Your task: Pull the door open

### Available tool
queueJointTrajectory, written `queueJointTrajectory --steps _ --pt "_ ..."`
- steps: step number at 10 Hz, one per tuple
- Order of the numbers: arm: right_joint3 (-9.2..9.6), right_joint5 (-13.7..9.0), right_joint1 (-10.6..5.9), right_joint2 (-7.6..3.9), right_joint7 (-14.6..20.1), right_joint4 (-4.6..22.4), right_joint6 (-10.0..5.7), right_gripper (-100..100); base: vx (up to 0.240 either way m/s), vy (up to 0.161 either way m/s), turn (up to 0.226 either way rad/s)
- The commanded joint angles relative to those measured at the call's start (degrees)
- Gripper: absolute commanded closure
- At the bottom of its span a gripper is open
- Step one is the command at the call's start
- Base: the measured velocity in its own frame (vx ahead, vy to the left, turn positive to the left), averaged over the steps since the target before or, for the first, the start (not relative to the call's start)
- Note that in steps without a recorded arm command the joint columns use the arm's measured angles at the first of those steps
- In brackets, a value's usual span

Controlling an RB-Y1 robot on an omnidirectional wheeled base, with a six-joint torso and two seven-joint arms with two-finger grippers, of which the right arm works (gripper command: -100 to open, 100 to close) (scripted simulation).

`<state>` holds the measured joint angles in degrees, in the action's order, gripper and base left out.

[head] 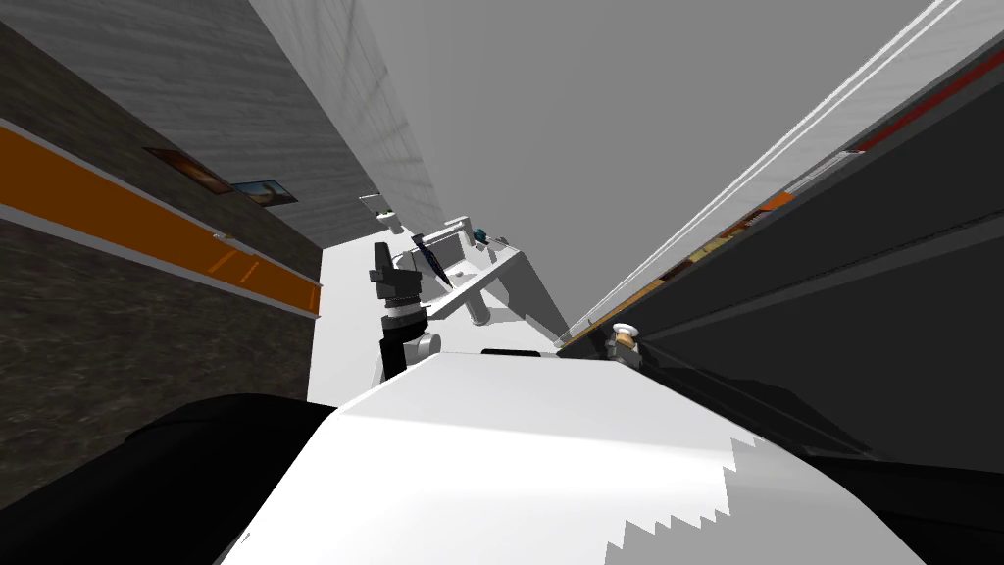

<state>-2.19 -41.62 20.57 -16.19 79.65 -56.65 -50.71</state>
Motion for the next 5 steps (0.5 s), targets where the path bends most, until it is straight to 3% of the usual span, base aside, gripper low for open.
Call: queueJointTrajectory --steps 1,5 --pt "1.38 1.1 -0.39 -0.31 1.3 0.5 -0.49 100 -0.161 0.029 0.053" --pt "3.99 3.3 -0.21 -2.05 4.3 0.4 -0.55 100 -0.237 0.007 0.080"
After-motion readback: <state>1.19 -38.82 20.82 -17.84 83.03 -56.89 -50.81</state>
